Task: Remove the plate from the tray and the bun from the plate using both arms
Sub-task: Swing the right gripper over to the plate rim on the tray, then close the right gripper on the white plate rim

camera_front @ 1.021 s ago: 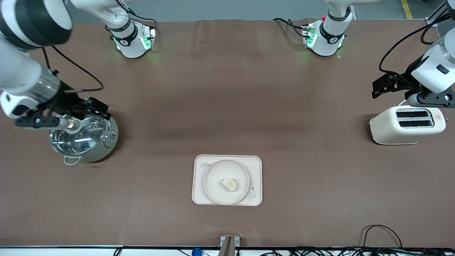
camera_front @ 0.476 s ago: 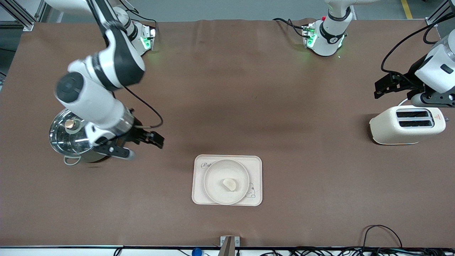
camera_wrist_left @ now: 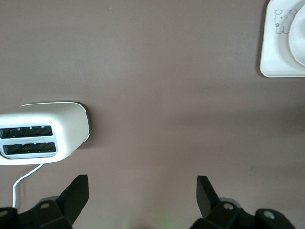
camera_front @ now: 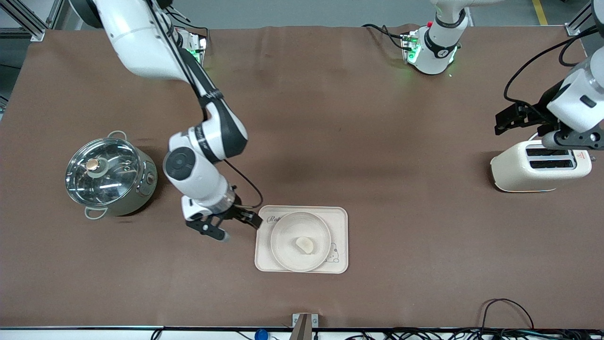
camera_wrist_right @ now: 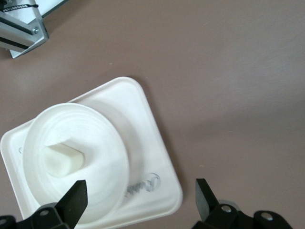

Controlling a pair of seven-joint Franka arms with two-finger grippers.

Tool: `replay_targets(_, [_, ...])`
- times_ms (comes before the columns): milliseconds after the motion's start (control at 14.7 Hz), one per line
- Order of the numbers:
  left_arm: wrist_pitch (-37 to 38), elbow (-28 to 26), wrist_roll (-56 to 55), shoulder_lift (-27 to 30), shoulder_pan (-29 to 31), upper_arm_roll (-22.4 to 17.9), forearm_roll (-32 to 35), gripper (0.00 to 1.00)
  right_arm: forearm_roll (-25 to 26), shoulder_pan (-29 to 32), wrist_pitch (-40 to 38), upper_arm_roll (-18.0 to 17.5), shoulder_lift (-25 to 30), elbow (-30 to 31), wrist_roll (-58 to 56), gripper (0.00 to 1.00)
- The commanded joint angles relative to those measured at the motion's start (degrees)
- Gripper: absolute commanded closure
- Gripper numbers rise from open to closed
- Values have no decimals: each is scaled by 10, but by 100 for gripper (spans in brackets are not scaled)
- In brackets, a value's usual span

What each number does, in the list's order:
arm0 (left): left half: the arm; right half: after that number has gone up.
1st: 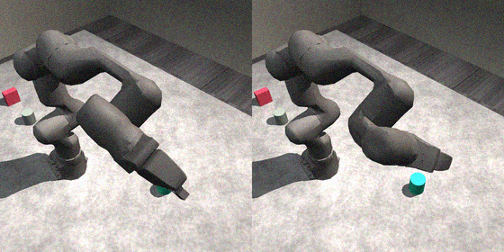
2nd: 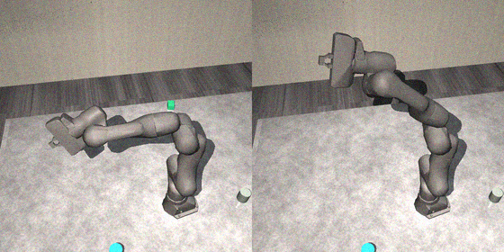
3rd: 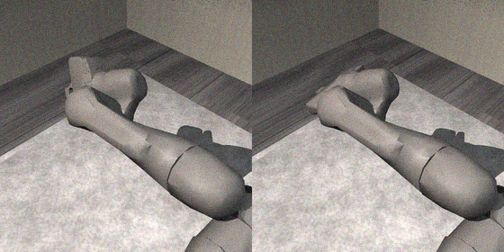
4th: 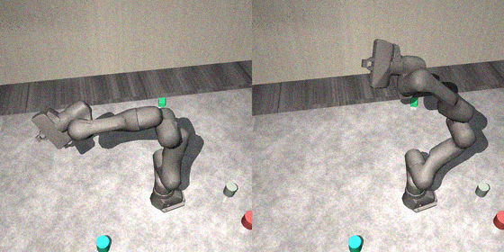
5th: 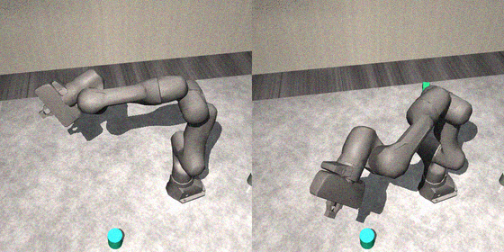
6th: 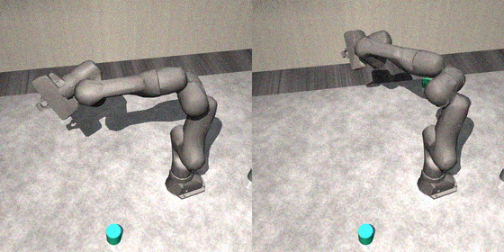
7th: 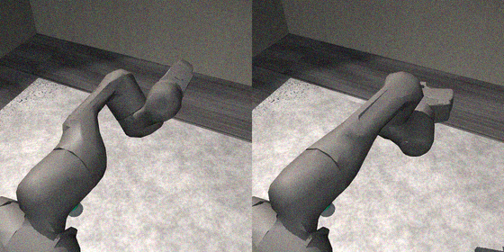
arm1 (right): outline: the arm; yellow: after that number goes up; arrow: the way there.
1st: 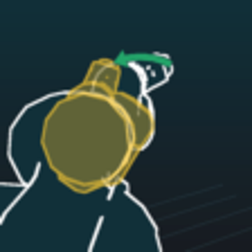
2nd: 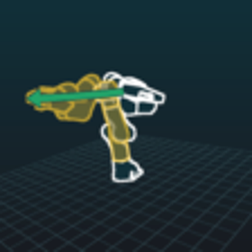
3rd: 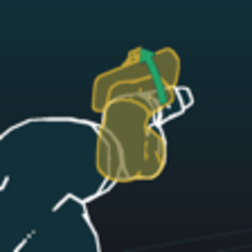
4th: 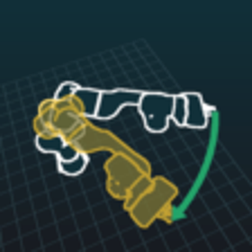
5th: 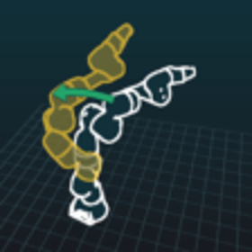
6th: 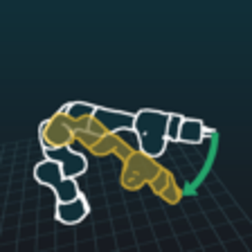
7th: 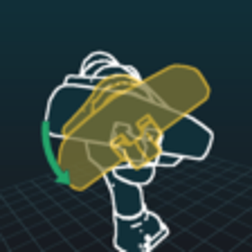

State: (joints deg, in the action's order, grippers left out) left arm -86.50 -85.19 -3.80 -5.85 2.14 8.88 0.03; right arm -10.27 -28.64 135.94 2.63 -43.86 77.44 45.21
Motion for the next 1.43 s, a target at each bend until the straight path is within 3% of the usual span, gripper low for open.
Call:
replay_targets(0, [-3,11,-3,-24,2,2,9,0,-9,-14,26,4,-92,-96,23,0])
replay_targets(340, [-3,11,-2,-39,0,2,9,0,-6,-20,64,5,-143,-109,6,5])
replay_targets(681, [0,9,-4,-40,1,3,9,0,-7,-22,65,5,-151,-117,-1,46])
replay_targets(1089, [0,7,-3,-42,0,4,1,0,-6,-26,83,5,-170,-130,-4,73])
replay_targets(1361, [0,11,-1,-36,0,6,3,0,-6,-27,83,5,-172,-136,-3,97])
